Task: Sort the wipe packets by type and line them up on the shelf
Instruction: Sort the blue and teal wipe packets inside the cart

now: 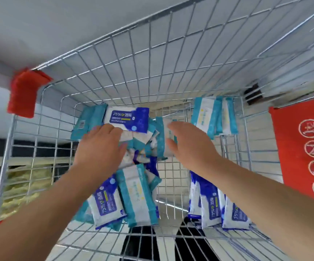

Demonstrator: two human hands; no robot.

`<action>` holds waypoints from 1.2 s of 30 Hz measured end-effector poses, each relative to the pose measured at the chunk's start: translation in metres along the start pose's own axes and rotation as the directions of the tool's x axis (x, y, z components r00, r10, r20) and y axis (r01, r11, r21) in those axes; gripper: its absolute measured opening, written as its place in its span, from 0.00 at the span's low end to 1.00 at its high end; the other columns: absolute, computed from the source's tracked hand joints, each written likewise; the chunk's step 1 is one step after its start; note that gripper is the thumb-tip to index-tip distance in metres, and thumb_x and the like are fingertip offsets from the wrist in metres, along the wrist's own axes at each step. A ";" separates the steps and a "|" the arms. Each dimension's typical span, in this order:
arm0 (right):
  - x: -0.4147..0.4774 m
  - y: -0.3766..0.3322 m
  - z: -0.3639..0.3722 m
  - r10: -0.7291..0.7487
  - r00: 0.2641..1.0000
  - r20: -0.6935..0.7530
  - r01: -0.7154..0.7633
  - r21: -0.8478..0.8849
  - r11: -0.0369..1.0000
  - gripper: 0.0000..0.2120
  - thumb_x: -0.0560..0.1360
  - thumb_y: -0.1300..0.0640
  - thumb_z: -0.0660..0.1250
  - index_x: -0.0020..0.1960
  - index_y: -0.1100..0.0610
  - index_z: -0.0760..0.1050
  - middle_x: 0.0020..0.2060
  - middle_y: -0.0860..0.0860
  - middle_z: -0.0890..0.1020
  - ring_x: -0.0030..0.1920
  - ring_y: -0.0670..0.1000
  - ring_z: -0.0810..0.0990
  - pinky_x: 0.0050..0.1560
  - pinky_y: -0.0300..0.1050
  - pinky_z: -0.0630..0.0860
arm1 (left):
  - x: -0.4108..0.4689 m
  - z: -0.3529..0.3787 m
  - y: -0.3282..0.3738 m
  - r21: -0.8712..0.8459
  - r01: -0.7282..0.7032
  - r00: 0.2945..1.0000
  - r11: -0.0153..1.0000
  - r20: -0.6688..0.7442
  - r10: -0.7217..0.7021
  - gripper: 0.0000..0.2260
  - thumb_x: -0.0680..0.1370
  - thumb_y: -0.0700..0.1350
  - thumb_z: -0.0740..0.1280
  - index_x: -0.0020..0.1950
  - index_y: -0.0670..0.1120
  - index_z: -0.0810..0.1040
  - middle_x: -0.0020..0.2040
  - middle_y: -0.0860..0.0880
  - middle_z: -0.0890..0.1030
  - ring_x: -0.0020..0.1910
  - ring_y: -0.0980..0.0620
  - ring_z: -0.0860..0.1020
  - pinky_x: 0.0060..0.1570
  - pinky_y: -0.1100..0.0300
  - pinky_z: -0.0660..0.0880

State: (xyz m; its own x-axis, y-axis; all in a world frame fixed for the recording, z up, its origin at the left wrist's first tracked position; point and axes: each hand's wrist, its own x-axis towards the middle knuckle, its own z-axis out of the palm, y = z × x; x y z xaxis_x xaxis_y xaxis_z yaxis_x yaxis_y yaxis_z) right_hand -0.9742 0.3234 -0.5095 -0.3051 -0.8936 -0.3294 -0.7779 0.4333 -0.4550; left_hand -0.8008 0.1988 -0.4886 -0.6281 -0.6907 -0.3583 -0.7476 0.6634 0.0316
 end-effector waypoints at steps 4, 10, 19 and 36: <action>0.050 -0.032 0.018 0.034 0.999 0.042 -0.037 0.072 0.997 0.17 0.80 0.52 0.59 0.65 0.58 0.70 0.61 0.53 0.76 0.62 0.55 0.72 0.57 0.47 0.68 | 0.023 0.004 -0.056 -0.034 0.211 0.977 0.977 0.038 -0.209 0.20 0.78 0.52 0.64 0.64 0.41 0.72 0.60 0.40 0.74 0.60 0.38 0.71 0.56 0.45 0.70; 0.095 -0.053 0.035 0.069 0.995 0.072 -0.077 0.114 0.990 0.19 0.74 0.54 0.67 0.63 0.57 0.72 0.57 0.55 0.76 0.58 0.57 0.75 0.51 0.44 0.69 | 0.057 0.024 -0.088 -0.110 0.197 0.969 0.974 0.169 -0.177 0.22 0.76 0.57 0.65 0.61 0.42 0.72 0.57 0.40 0.76 0.55 0.40 0.75 0.53 0.49 0.74; 0.066 -0.052 0.063 0.424 0.889 0.171 -0.450 0.493 0.745 0.24 0.70 0.55 0.74 0.59 0.56 0.64 0.42 0.48 0.74 0.39 0.48 0.75 0.36 0.44 0.70 | 0.011 0.000 -0.093 -0.310 0.114 0.966 0.944 -0.188 -0.178 0.09 0.79 0.41 0.60 0.55 0.44 0.77 0.41 0.41 0.79 0.36 0.41 0.73 0.35 0.55 0.68; 0.063 -0.085 0.086 0.528 0.799 0.287 -0.472 0.844 0.255 0.08 0.70 0.60 0.74 0.39 0.55 0.75 0.33 0.45 0.79 0.29 0.40 0.74 0.24 0.29 0.68 | 0.006 0.033 -0.079 -0.086 0.152 0.988 0.985 0.049 -0.148 0.23 0.82 0.52 0.53 0.76 0.46 0.57 0.66 0.44 0.71 0.58 0.42 0.73 0.54 0.48 0.72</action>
State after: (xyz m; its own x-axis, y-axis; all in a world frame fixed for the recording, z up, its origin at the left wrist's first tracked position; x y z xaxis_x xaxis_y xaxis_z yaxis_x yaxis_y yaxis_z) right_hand -0.8803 0.2404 -0.5628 -0.4970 -0.4512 -0.7412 0.4088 0.6316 -0.6587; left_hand -0.7384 0.1518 -0.5243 -0.4990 -0.7667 -0.4040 -0.8502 0.5234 0.0568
